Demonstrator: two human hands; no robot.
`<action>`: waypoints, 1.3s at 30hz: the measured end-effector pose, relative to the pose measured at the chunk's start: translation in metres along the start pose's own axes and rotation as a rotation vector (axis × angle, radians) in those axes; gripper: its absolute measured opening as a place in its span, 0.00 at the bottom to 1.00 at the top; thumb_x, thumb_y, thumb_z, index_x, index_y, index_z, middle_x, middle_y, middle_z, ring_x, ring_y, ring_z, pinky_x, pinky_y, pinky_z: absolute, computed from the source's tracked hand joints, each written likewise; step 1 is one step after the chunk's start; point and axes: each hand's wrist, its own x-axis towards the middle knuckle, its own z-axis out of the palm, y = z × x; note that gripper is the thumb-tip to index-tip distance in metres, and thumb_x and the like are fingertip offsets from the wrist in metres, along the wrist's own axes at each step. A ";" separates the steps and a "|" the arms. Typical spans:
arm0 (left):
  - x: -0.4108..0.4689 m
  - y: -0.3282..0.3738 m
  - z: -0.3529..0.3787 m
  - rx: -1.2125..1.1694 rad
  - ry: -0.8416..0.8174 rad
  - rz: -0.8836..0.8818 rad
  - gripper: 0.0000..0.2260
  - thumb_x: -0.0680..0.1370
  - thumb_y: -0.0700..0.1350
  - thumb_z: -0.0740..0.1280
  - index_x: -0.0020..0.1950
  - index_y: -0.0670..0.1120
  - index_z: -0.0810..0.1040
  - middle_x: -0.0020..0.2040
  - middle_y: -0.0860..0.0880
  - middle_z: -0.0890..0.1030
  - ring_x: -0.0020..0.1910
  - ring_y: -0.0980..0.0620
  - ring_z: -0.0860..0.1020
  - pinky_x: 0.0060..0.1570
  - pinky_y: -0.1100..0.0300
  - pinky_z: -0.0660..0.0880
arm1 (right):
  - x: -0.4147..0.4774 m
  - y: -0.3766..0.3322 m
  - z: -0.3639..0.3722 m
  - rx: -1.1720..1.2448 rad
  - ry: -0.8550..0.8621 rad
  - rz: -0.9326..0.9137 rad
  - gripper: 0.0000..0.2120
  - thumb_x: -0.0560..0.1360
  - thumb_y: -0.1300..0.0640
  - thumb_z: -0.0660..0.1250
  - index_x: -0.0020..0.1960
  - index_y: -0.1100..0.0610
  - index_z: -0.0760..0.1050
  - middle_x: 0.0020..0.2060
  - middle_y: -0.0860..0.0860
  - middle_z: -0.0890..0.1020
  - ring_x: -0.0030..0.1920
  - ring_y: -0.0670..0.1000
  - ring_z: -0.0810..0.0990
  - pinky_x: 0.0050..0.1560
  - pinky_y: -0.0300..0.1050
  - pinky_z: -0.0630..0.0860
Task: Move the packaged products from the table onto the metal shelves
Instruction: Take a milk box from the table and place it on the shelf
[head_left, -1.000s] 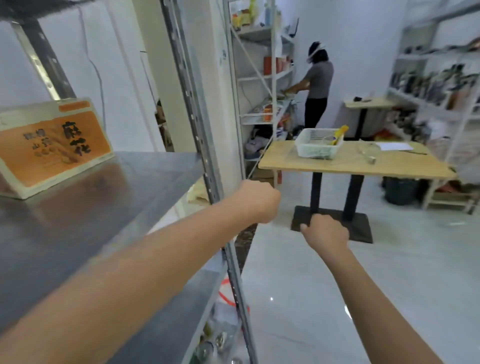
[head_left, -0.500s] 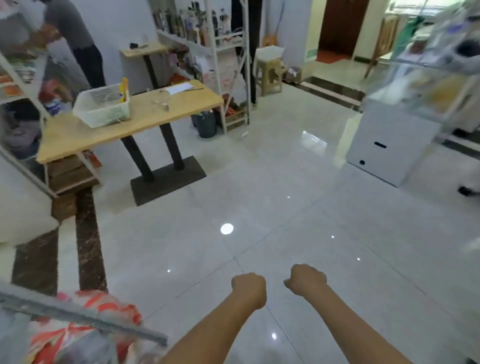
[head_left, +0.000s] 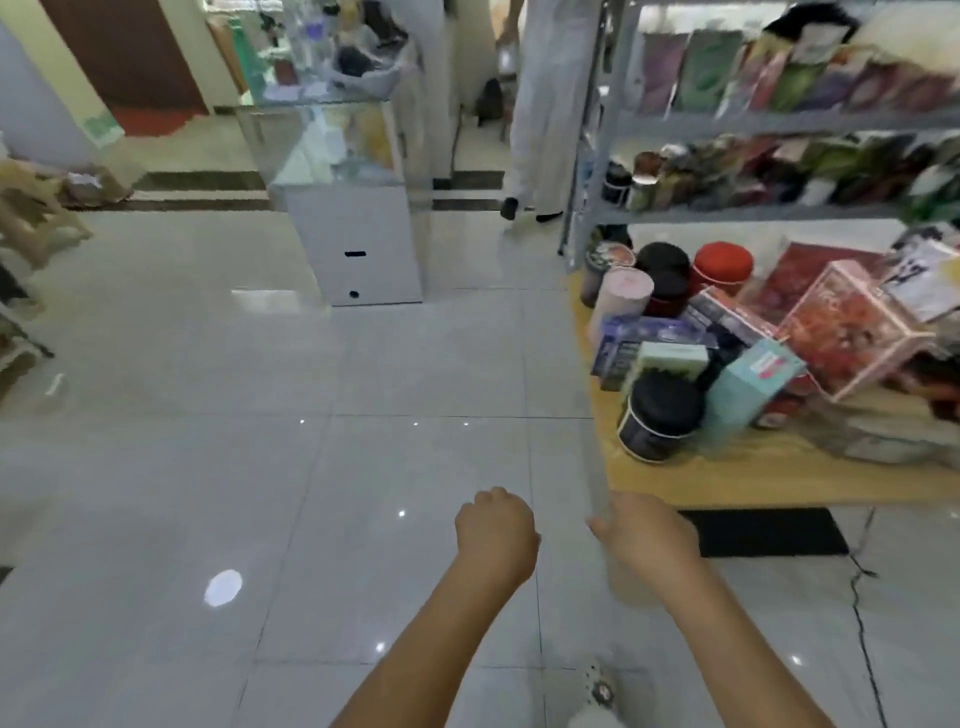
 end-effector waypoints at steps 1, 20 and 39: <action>0.007 0.017 -0.005 0.024 0.012 0.038 0.20 0.82 0.53 0.57 0.68 0.40 0.69 0.65 0.43 0.71 0.63 0.45 0.70 0.57 0.55 0.69 | 0.002 0.018 -0.005 0.035 0.011 0.041 0.17 0.80 0.42 0.56 0.57 0.53 0.74 0.52 0.51 0.79 0.54 0.53 0.78 0.42 0.44 0.70; 0.177 0.271 -0.081 -0.087 0.232 0.145 0.38 0.74 0.59 0.68 0.75 0.42 0.56 0.71 0.46 0.65 0.70 0.48 0.63 0.66 0.57 0.65 | 0.097 0.335 -0.138 0.323 0.268 0.369 0.21 0.79 0.43 0.60 0.63 0.58 0.73 0.51 0.54 0.78 0.52 0.56 0.77 0.43 0.46 0.69; 0.330 0.423 -0.220 -0.279 0.291 0.544 0.47 0.71 0.70 0.60 0.79 0.42 0.48 0.78 0.43 0.52 0.76 0.45 0.54 0.73 0.47 0.59 | 0.221 0.494 -0.224 0.703 0.675 0.487 0.37 0.67 0.29 0.64 0.63 0.56 0.69 0.58 0.55 0.79 0.55 0.57 0.79 0.50 0.51 0.75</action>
